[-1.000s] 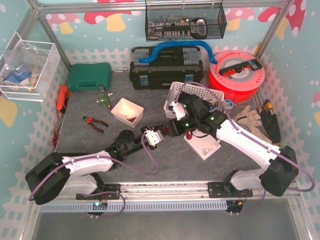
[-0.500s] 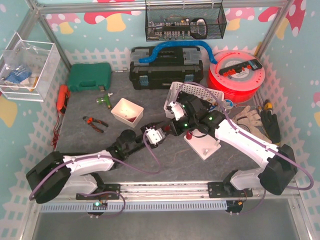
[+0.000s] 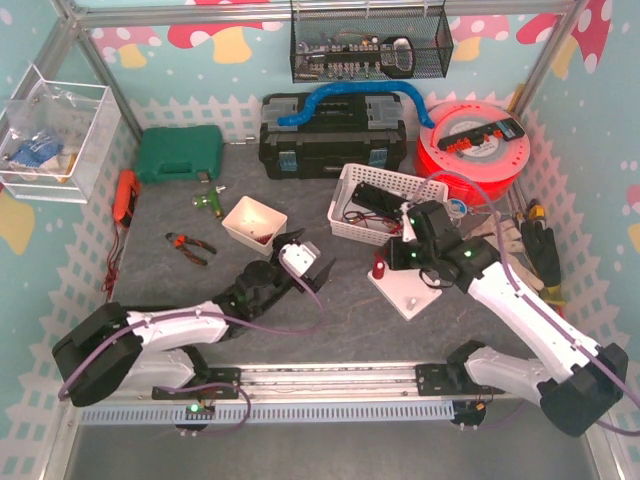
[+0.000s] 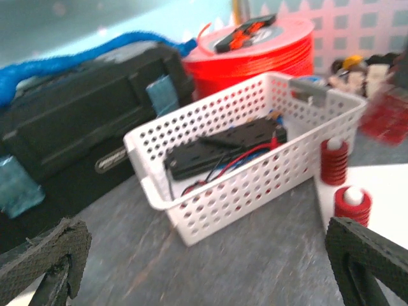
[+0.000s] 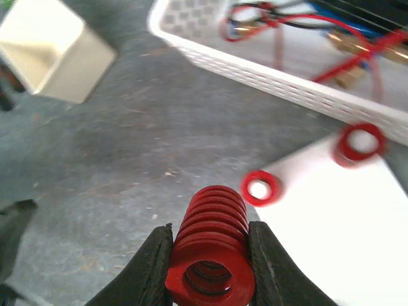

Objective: Install the large spring

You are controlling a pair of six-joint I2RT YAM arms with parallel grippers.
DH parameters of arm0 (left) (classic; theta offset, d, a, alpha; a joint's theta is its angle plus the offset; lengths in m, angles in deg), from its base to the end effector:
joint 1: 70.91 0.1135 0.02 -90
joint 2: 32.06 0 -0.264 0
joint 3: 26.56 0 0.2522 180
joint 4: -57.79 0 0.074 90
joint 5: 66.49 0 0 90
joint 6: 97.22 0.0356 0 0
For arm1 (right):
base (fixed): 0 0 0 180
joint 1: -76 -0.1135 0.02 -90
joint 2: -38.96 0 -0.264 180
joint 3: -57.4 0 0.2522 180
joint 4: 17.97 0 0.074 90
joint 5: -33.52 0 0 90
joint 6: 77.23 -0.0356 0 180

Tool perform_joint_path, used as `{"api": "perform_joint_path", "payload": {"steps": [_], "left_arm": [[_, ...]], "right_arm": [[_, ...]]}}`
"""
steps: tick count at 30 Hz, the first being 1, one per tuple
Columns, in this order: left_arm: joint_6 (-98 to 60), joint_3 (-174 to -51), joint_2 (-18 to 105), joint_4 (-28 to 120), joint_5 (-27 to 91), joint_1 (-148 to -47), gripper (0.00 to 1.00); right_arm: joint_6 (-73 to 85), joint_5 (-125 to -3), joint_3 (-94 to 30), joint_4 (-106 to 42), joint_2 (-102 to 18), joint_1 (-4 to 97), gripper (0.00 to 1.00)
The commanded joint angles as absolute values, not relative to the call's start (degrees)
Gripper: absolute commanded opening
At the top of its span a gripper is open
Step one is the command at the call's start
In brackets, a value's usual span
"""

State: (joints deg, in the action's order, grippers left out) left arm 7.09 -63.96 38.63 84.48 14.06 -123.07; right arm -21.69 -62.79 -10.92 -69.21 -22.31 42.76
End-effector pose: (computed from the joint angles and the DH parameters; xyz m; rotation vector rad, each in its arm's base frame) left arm 0.1592 -0.1954 0.2117 0.8233 1.4839 -0.3567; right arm 0.1834 0.1249 0.2997 -0.0309 2.4486 0.6883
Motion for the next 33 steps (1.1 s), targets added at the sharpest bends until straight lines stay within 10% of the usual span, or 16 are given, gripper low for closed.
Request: {"api": "perform_joint_path", "payload": {"steps": [1,33], "left_arm": [[3.0,-59.8,37.3,87.3,4.5,-123.3,0.99],[7.3,-52.6,29.6,94.1,12.7,-123.3,0.99]], "right_arm": [[-30.3,-54.8,-11.8,-82.0,-19.2,46.2,0.00],[-31.5,-52.4,-3.6,-84.9,-18.9,64.6,0.00]]}}
